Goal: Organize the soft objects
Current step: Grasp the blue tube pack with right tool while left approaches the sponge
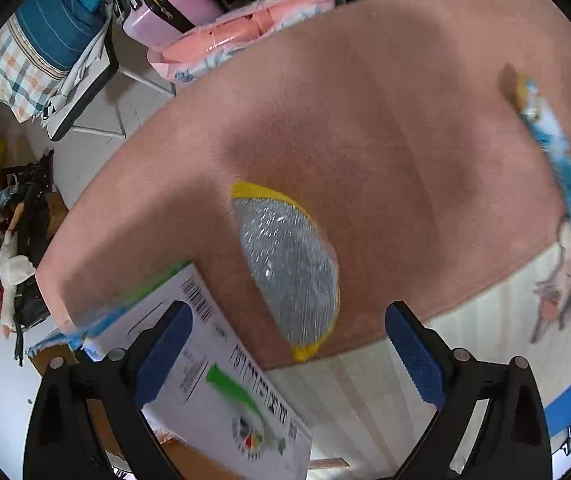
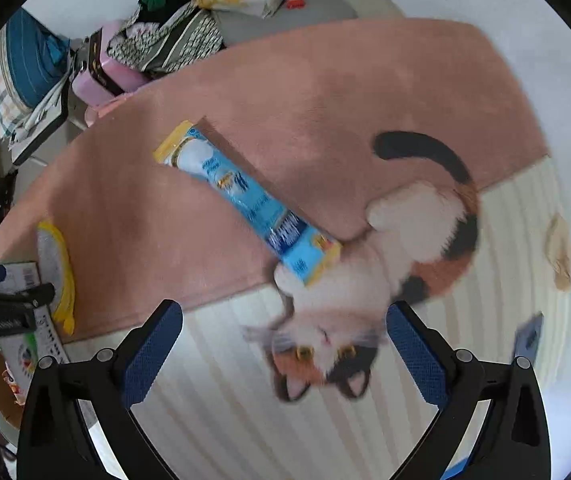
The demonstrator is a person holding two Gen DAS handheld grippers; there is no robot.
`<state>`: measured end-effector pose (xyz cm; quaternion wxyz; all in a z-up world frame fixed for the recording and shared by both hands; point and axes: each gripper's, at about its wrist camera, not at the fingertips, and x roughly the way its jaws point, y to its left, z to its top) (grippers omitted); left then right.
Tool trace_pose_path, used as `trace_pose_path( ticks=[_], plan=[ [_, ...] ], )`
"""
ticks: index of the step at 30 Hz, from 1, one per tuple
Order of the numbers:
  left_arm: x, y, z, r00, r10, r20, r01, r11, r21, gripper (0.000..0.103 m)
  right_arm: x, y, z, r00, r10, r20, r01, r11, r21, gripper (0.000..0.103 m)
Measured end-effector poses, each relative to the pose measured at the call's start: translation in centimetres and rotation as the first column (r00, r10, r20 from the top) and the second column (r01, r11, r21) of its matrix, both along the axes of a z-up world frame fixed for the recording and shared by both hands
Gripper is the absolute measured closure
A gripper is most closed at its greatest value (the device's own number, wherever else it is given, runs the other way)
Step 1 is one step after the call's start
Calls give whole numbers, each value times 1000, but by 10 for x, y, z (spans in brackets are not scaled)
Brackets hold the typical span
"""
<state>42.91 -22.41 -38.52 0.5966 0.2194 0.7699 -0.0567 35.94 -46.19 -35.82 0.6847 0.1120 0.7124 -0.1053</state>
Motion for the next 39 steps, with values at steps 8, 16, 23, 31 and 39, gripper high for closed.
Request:
trace_pose_path(
  ticks=[8,16,23,31,39],
  plan=[
    [2,-4,-28,998,59,-9,-59,998,-7,4,56,8,-57,993,101,-62,-102,995,-6,10],
    [-10,9,-39,983,182,-26,-183,980,-79,46,57,17,-79,990,86,-112,-85,996,6,72],
    [-75,-4,-37,979,205,-11,-204,970,-134,58,-11,32,-87,983,18,-181,2,994,114,78],
    [-136,-3,-39,980,197,-3,-195,965,-176,56,-86,65,-94,977,-12,-211,39,991,125,78],
    [-119,2,-42,982,188,10,-182,965,-189,60,-94,88,-95,983,-29,-181,34,999,28,72]
  ],
)
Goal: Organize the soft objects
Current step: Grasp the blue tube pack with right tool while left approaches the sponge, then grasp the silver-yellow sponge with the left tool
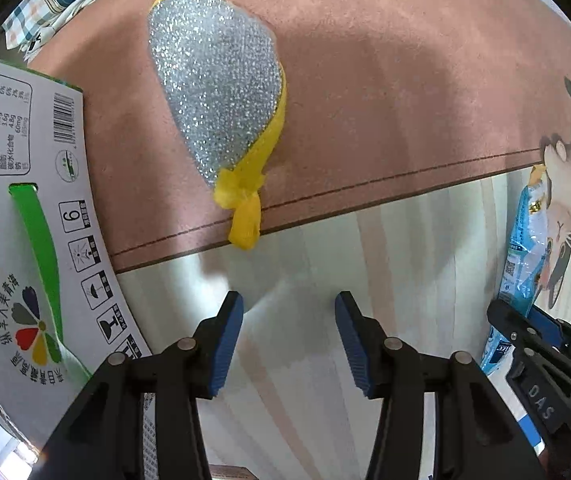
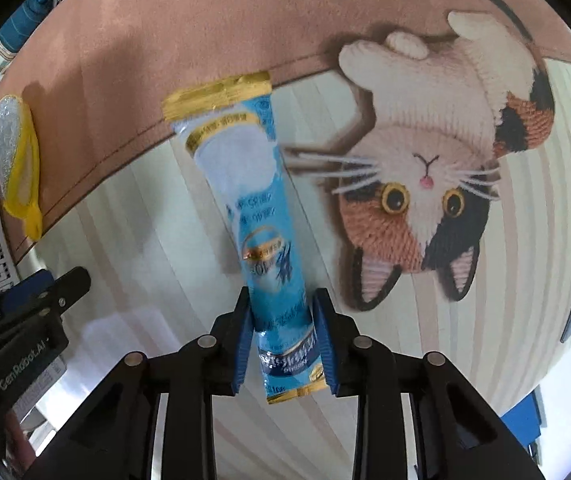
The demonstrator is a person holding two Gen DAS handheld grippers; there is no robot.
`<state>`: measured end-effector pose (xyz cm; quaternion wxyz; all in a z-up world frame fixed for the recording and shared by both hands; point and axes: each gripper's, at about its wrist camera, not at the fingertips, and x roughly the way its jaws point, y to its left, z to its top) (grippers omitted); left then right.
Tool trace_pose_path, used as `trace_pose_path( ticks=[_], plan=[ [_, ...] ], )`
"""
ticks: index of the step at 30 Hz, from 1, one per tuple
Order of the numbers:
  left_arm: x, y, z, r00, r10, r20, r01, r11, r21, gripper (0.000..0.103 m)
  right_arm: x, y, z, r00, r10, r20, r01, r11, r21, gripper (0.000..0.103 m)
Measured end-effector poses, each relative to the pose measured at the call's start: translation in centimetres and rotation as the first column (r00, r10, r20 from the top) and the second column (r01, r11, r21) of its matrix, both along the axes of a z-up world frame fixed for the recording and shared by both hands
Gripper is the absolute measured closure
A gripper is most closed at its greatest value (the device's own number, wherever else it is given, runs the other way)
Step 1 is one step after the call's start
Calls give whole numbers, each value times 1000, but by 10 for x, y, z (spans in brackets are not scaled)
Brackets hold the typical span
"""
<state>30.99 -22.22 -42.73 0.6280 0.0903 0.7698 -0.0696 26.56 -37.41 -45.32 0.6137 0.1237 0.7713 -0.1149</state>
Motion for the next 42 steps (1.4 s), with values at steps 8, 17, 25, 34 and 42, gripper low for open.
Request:
trace_pose_path(
  ticks=[8,17,25,34,42],
  plan=[
    [-1,16,25,999,24,32,-23,998,-50,88,-18,23,20,998,-7,55,5,1000,23,85],
    [-8,60,101,987,140,79,-121,971,-204,90,-33,46,96,980,3,201,-20,996,83,85],
    [-21,108,200,959,202,201,-138,945,-296,90,-35,93,186,944,80,319,-135,979,155,85],
    [-24,179,238,930,270,248,-194,936,-292,89,-23,177,230,901,162,402,-254,949,187,85],
    [47,128,181,962,273,2,-256,904,-342,61,-7,119,195,939,19,344,-74,986,148,85]
  ],
)
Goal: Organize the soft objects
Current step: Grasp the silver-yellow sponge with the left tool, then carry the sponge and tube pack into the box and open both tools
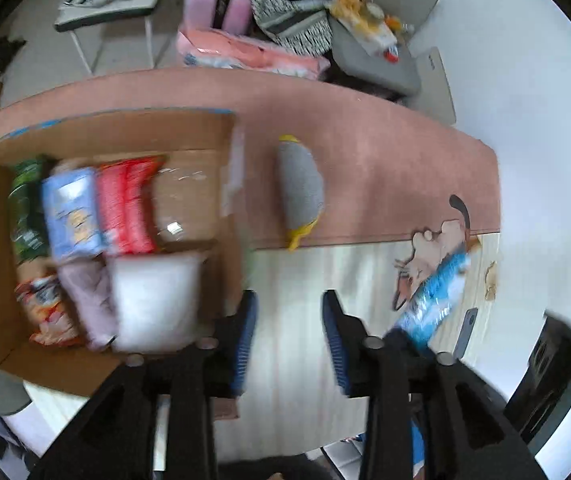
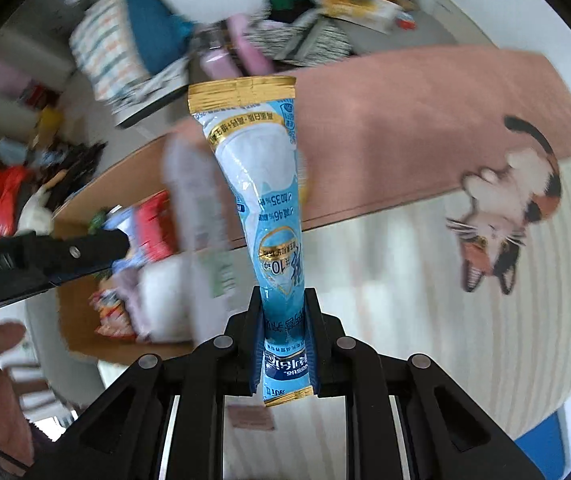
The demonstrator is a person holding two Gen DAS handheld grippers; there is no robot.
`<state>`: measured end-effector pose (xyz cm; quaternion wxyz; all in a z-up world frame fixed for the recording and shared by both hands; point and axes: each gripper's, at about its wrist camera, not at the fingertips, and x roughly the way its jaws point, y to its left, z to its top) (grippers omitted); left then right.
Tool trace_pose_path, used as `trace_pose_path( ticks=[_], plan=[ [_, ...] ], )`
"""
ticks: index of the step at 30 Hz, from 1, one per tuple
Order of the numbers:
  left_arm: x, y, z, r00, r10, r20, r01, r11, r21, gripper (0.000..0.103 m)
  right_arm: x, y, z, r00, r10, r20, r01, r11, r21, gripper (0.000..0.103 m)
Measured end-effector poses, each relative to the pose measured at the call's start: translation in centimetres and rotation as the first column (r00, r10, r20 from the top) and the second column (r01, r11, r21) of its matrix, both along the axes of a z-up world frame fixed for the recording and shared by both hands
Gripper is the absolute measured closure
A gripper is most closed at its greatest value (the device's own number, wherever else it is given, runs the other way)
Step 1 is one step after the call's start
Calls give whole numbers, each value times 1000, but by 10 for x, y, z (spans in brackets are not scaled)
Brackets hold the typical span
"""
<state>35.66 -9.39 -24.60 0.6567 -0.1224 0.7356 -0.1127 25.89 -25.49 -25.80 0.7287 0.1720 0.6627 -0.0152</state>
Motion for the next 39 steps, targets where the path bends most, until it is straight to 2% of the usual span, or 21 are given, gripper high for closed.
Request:
trace_pose_path(
  ticks=[1,3,4,6,13,19,20,21,22,23,25,28,31,33,36,38,39],
  plan=[
    [14,-14,-10,1000,-13,-17,13,1000,19,53,1,-13,-6,1000,-25,-10,25,1000,-8,85],
    [31,-35,-25,999,-38,-33,39,998,43,27,2,-37,-17,997,-68,-23,68,998,-10,85],
    [40,-46,-36,997,-55,-47,58,996,66,22,3,-47,-20,996,-84,-30,84,996,-11,85],
    [55,-66,-56,994,-77,-75,85,990,108,21,3,-68,-30,993,-115,-40,115,993,-8,85],
    [81,-102,-133,980,-73,-187,114,969,218,21,0,-114,-56,983,-173,-66,173,985,0,85],
    [82,-108,-172,970,-87,-227,149,950,273,21,3,-133,-68,980,-184,-76,184,983,-14,85],
    [81,-109,-174,971,-99,-217,162,942,293,28,4,-136,-71,979,-188,-78,187,982,-15,85],
    [79,-111,-176,971,-115,-208,178,933,313,54,6,-138,-73,978,-191,-81,190,982,-16,85],
    [75,-113,-179,968,-137,-210,203,919,338,60,7,-140,-75,978,-192,-85,192,981,-17,85],
    [72,-114,-177,970,-142,-197,204,917,344,60,8,-143,-77,977,-195,-89,195,981,-15,85],
    [64,-115,-165,977,-162,-138,202,909,364,62,9,-144,-75,977,-192,-87,192,981,-14,85],
    [48,-115,-136,980,-187,-68,199,925,325,62,9,-139,-65,982,-172,-74,172,985,-7,85],
    [25,-107,-87,978,-208,11,198,947,254,62,7,-123,-45,990,-133,-47,134,991,10,85],
    [11,-95,-50,971,-221,88,193,949,248,62,4,-104,-29,995,-96,-21,97,995,36,85],
    [-18,-61,11,955,-204,214,151,959,238,62,-2,-64,-4,999,-34,21,32,996,82,85],
    [-29,-37,38,951,-175,256,115,966,232,62,-5,-32,9,999,14,40,-19,993,118,85],
    [-40,-12,53,949,-151,275,87,969,232,62,-6,-12,16,998,46,51,-52,990,133,85]
  ],
)
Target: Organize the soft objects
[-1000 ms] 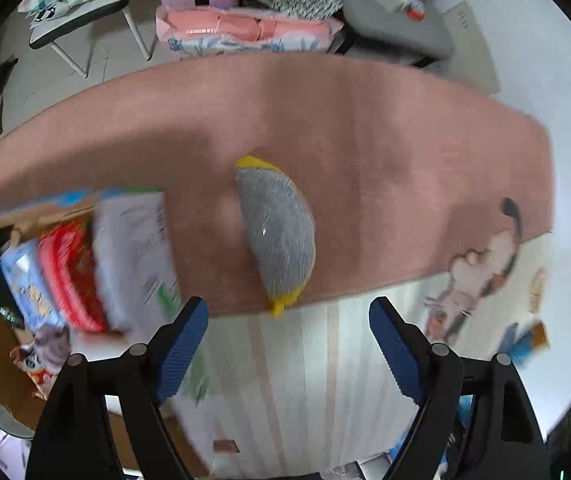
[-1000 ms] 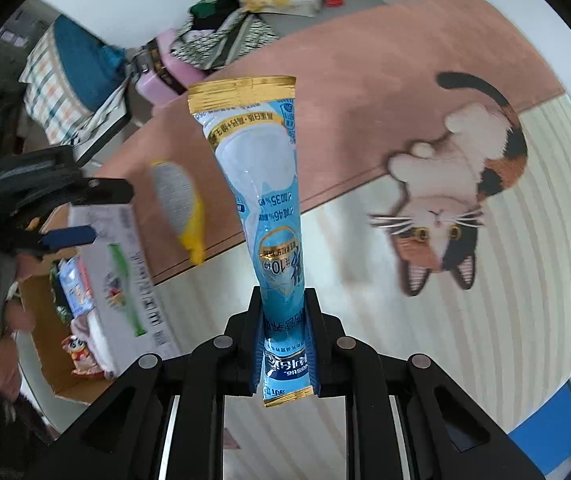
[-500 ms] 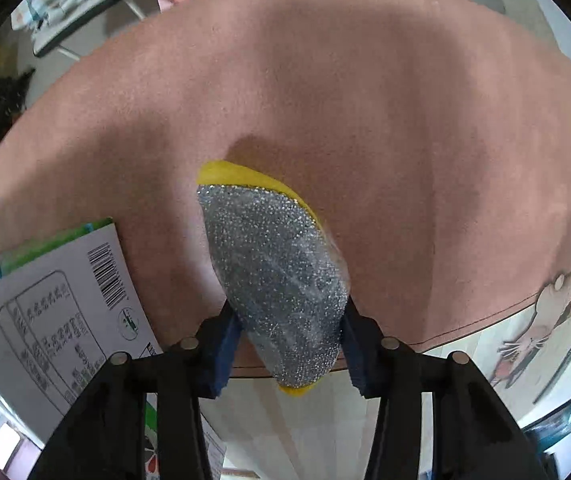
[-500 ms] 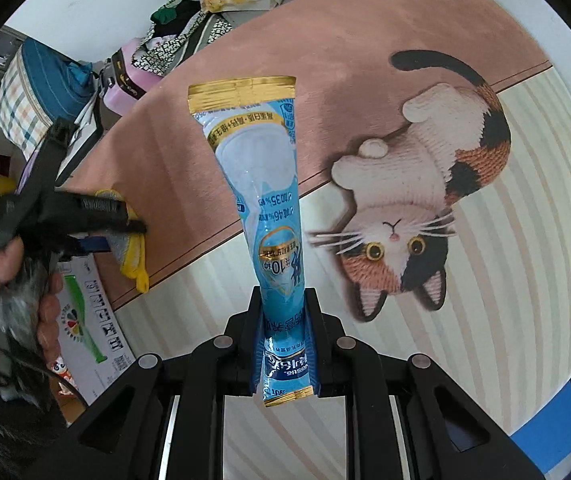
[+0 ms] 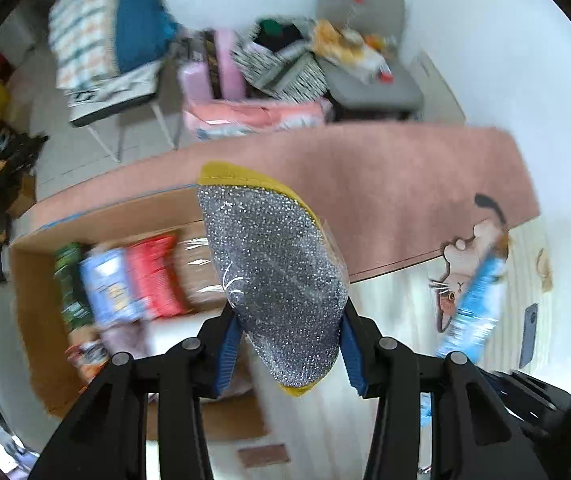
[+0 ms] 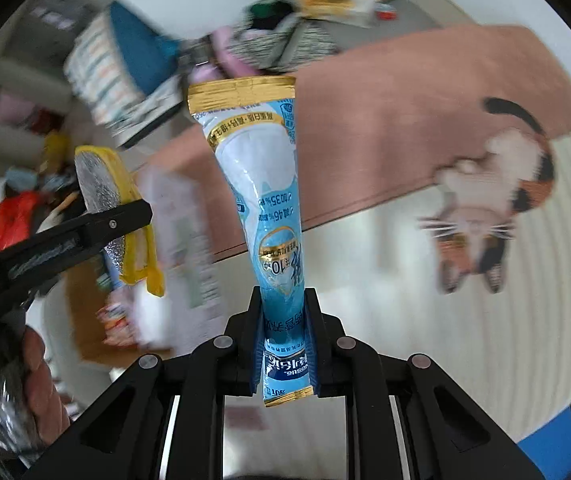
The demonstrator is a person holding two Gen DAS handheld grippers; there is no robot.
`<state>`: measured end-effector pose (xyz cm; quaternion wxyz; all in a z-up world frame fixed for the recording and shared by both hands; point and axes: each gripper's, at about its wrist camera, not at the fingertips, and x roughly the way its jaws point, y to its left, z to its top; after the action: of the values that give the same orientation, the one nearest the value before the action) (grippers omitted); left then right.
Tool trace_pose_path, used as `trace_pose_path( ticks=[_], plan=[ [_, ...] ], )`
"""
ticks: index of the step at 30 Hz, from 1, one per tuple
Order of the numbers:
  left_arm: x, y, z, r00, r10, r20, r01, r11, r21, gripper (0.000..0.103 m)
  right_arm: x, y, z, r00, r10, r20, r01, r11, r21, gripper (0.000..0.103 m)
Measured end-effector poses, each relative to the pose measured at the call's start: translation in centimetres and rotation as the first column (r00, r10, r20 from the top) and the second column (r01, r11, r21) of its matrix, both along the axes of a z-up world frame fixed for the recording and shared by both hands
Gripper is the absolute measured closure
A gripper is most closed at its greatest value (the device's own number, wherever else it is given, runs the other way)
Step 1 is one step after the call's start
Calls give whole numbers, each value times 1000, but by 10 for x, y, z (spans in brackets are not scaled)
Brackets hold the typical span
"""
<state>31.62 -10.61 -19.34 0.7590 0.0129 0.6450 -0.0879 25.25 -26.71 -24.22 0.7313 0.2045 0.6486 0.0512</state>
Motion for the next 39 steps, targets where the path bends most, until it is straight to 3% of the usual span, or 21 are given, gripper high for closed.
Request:
trace_pose_path(
  ticks=[4,6,10,15,25,26,27,29,37,39],
  plan=[
    [-23,81,27,995,85,50,-87,995,46,62,-4,72,15,993,117,29,-117,993,-2,85],
    [-35,117,26,991,117,63,-123,987,103,61,-1,108,16,986,163,31,-163,986,-23,85],
    [-51,191,-3,976,217,29,-219,960,173,61,13,163,7,977,213,15,-211,973,-93,85],
    [-53,241,-41,963,266,-41,-253,946,202,61,31,205,-16,974,226,-29,-228,956,-183,85],
    [-45,268,-117,928,306,-213,-271,946,181,56,67,231,-76,962,238,-136,-270,911,-312,81],
    [-46,269,-120,922,311,-229,-280,947,157,55,69,231,-79,961,233,-150,-269,913,-306,73],
    [-47,272,-123,913,323,-248,-296,945,140,55,70,230,-81,962,227,-151,-263,918,-296,58],
    [-48,275,-125,906,332,-264,-312,943,113,53,70,228,-80,965,218,-143,-252,923,-290,44],
    [-53,267,-100,935,314,-165,-300,948,103,30,55,220,-71,973,186,-135,-216,939,-268,35],
    [-56,266,-91,937,322,-135,-311,946,94,14,48,221,-67,973,193,-130,-222,938,-267,27]
  ],
)
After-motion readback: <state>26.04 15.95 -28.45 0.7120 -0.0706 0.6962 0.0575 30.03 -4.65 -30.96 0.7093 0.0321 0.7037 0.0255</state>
